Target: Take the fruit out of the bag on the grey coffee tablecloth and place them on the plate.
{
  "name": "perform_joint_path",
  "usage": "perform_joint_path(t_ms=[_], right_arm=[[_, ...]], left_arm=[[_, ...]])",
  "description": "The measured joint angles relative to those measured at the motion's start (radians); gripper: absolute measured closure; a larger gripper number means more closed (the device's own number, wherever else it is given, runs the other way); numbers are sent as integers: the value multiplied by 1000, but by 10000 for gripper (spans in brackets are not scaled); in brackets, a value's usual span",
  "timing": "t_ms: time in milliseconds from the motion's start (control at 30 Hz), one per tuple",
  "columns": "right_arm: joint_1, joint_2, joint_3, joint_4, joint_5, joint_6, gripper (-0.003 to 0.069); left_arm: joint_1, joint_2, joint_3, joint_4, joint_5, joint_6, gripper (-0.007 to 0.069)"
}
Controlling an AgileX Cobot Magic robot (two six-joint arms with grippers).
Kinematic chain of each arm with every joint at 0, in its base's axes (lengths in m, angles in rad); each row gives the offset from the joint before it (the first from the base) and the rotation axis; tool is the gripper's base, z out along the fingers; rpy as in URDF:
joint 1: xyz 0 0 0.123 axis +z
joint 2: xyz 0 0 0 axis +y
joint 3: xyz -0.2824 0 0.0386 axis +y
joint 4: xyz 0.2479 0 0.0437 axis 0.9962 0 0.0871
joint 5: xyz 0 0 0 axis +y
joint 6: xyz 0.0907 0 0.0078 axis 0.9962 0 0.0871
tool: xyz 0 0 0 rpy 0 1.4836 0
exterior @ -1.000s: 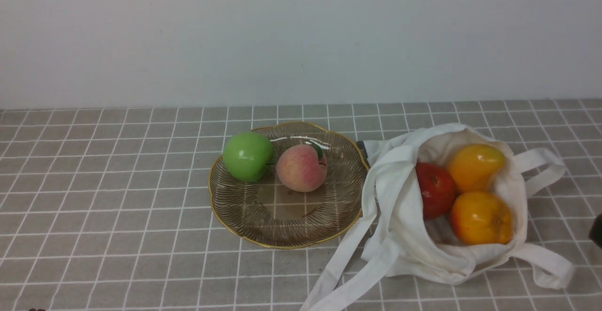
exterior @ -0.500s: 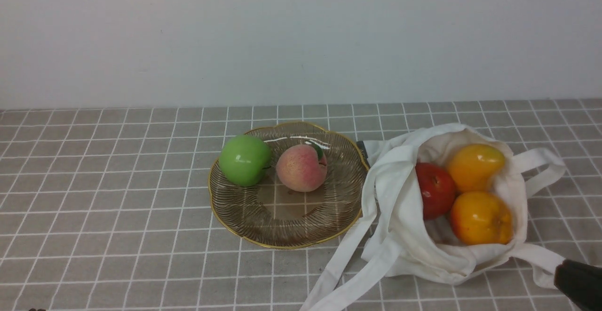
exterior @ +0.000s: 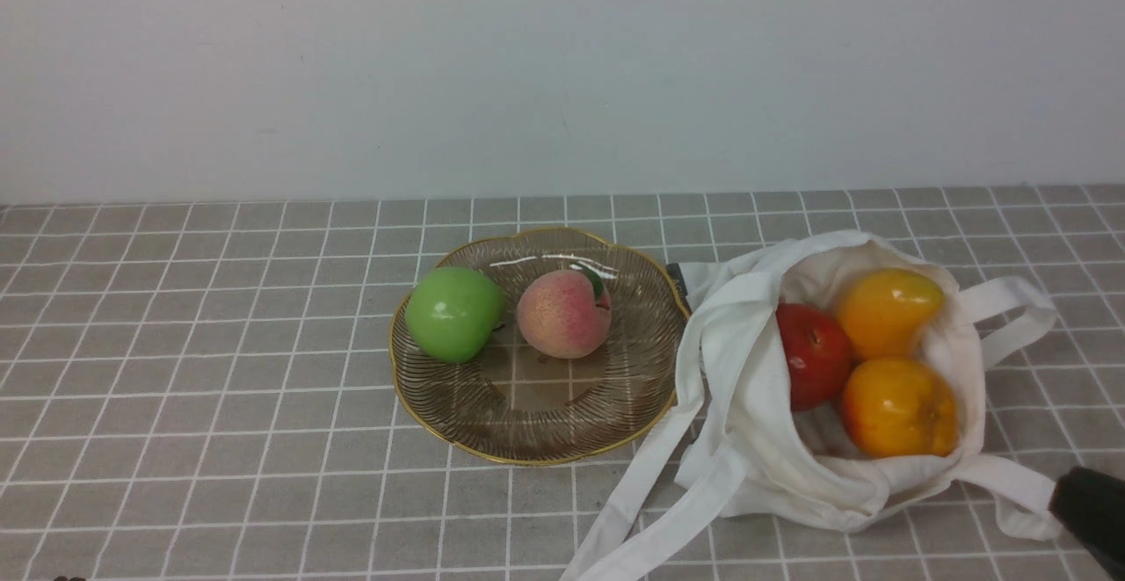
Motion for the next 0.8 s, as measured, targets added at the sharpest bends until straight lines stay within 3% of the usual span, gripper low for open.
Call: perform_joint_path(t_ms=[100,233,400,800], right_arm=[[-60,-41,40,-1,-36,3,674],[-224,-146,126,-1,-58,23,674],[-307,-222,182,-1,-59,41,674],[-322,-264,231,-36,-25,43,674]], left_arm=[[0,0,0,0,0,0,632],[0,0,0,0,0,0,632],[0,0,0,0,0,0,632],[0,0,0,0,0,0,632]])
